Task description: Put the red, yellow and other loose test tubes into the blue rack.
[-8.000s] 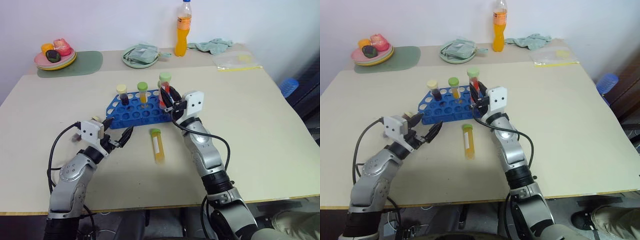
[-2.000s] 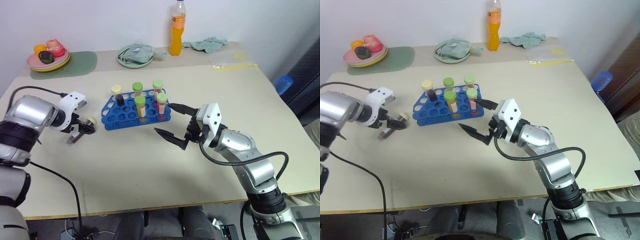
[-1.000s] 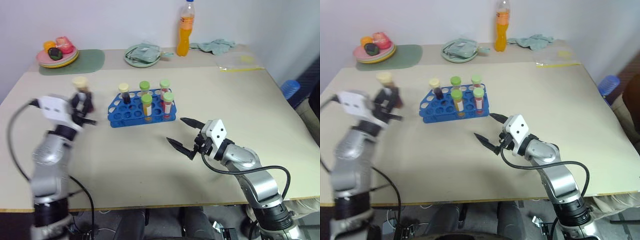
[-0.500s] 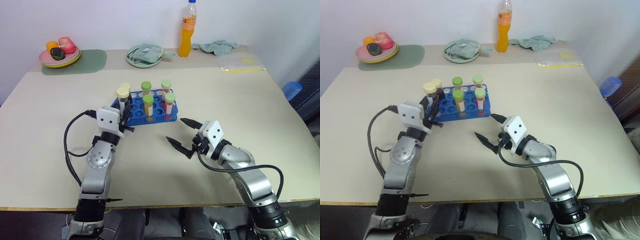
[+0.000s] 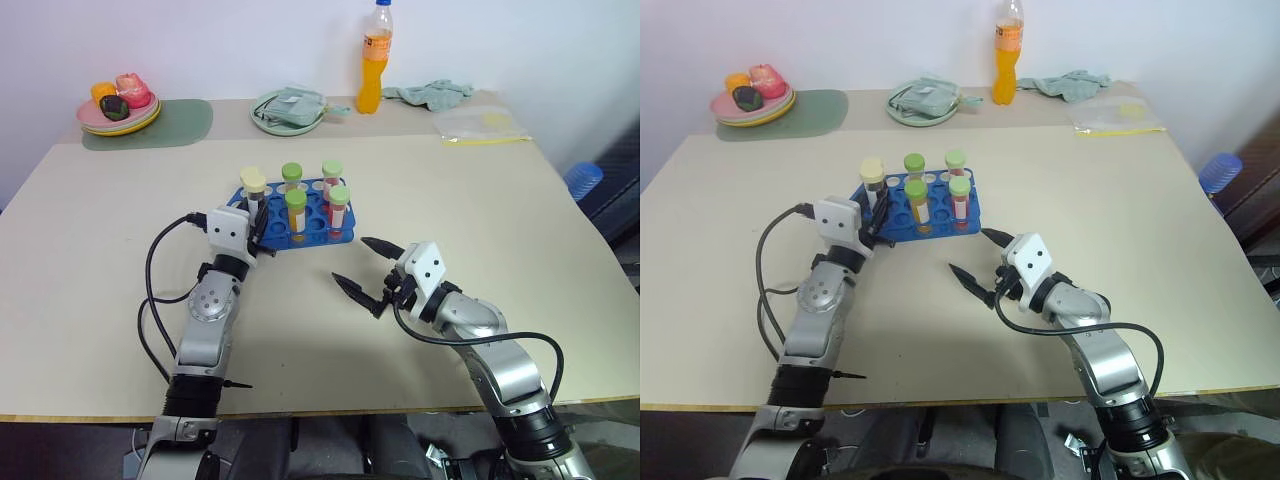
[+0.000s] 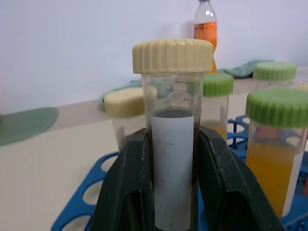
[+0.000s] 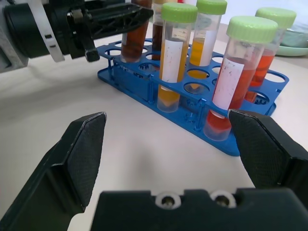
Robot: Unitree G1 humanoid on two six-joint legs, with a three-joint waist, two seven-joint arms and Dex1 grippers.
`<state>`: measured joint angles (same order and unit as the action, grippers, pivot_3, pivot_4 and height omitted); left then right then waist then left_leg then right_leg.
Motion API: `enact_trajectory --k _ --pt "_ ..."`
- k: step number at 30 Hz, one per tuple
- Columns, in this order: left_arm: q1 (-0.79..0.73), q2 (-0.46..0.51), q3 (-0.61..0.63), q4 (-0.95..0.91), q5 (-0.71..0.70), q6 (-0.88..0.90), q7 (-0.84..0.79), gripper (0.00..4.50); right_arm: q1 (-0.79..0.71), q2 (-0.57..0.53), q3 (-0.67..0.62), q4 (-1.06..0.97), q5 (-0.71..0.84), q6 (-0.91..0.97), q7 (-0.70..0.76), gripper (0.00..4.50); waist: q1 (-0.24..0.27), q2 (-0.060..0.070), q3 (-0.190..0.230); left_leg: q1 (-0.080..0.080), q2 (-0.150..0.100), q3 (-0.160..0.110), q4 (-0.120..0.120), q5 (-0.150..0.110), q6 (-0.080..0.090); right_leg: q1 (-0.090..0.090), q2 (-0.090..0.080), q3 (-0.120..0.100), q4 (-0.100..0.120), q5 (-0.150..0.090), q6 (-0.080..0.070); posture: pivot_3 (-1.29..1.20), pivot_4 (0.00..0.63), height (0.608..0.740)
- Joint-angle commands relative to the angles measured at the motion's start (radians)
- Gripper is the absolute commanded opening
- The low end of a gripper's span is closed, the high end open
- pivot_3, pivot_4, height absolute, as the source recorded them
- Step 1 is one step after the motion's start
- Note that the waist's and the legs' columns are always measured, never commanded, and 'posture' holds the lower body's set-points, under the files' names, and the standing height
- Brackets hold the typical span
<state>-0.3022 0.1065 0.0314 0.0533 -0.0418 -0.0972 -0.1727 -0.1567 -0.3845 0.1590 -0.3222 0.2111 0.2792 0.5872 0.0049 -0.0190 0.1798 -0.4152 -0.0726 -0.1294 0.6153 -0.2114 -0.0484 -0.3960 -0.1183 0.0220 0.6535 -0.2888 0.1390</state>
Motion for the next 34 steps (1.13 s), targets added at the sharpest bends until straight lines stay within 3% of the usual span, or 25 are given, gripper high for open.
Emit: enact_trajectory --k 1,6,10,15,23,28,34 --pt "-0.003 -0.012 0.005 -0.031 -0.038 -0.003 -0.007 1.79 0.004 0.001 -0.007 -0.054 0.005 -0.007 -0.002 4.50 0.000 0.000 0.000 0.000 0.000 0.000 0.000 0.000 0.000 0.000 0.000 0.000 0.000 0.000 0.000 0.00 0.150 0.740" --pt "0.036 -0.002 0.038 -0.103 -0.075 0.019 -0.001 4.09 -0.006 0.001 -0.056 -0.075 0.046 0.021 -0.011 4.50 -0.005 0.000 0.000 0.000 0.000 0.000 0.000 0.000 0.000 0.000 0.000 0.000 0.000 0.000 0.000 0.00 0.150 0.740" --pt "0.108 0.051 0.085 -0.243 -0.191 0.105 -0.068 4.09 0.000 -0.054 -0.137 -0.112 0.096 0.070 0.011 4.50 -0.016 0.000 0.000 0.000 0.000 -0.001 0.000 0.000 0.000 0.000 0.000 0.000 0.000 0.000 0.000 0.00 0.150 0.740" --pt "0.239 0.216 0.206 -0.397 -0.343 0.239 -0.182 4.09 0.053 -0.184 -0.305 -0.105 0.182 0.133 0.074 4.50 -0.017 0.000 0.000 0.001 0.001 -0.001 -0.001 0.000 0.000 0.000 0.000 0.000 0.000 0.000 0.000 0.00 0.150 0.740" --pt "0.440 0.447 0.371 -0.421 -0.450 0.377 -0.348 4.09 0.122 -0.313 -0.489 0.042 0.229 0.123 0.167 4.50 -0.016 0.001 0.000 0.005 0.001 0.000 -0.002 -0.002 0.002 0.006 0.000 0.000 -0.003 -0.001 0.000 0.00 0.150 0.740" --pt "0.468 0.467 0.394 -0.411 -0.452 0.388 -0.367 4.09 0.113 -0.326 -0.483 0.093 0.206 0.087 0.183 4.50 -0.015 0.001 0.000 0.005 0.002 0.000 -0.002 -0.002 0.002 0.006 0.000 0.000 -0.004 -0.001 -0.001 0.00 0.150 0.740" --pt "0.476 0.407 0.352 -0.447 -0.389 0.370 -0.297 4.09 0.069 -0.313 -0.436 0.159 0.167 0.040 0.190 4.50 -0.016 0.001 0.000 0.005 0.002 0.000 -0.002 -0.002 0.003 0.006 0.000 0.000 -0.004 -0.001 -0.001 0.00 0.150 0.740"
